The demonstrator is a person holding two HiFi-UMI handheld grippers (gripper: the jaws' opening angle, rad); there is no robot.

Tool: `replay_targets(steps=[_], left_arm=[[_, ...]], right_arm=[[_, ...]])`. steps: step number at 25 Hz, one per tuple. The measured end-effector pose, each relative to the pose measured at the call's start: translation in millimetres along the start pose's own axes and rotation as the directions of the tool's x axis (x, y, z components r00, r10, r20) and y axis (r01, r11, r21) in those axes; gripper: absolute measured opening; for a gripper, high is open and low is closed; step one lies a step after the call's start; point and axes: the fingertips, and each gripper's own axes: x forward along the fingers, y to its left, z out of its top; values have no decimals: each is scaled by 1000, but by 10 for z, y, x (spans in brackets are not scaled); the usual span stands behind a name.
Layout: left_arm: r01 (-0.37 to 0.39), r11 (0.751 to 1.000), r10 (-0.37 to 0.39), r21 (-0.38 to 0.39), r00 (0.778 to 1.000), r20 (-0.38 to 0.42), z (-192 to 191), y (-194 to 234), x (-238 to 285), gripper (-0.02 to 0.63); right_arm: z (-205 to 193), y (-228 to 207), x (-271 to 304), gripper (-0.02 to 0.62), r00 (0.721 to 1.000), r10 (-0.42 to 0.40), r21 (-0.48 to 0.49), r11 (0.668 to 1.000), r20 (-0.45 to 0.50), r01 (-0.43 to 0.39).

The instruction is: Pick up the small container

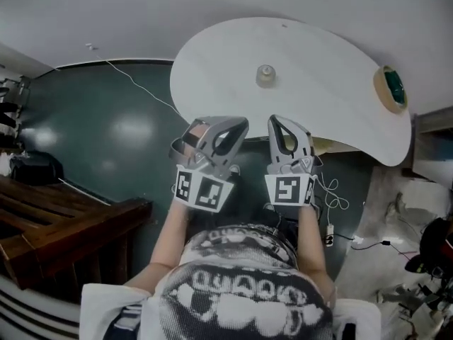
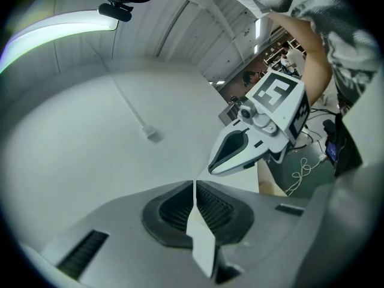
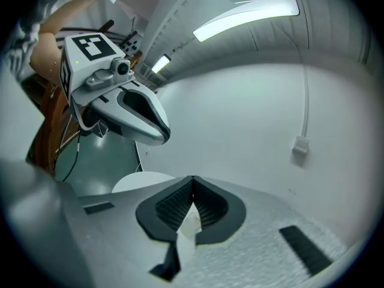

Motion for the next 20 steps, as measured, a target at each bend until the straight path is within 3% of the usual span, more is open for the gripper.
replay_targets(steps=[9,15,20], left_arm=[[95,995,-95,14,995,37,-435,183,219,14],[138,990,-140,37,989,51,-664,263,406,14],[164,985,-168,59,984,66,-828,327,544,14]], right_arm=[[-461,17,646,3,991,-59,6,998,-122,60],[-903,52,1075,18,974,-55,-9,998,-220,54],[-1328,75,1412,102,952,-43,34,998,-303,56]])
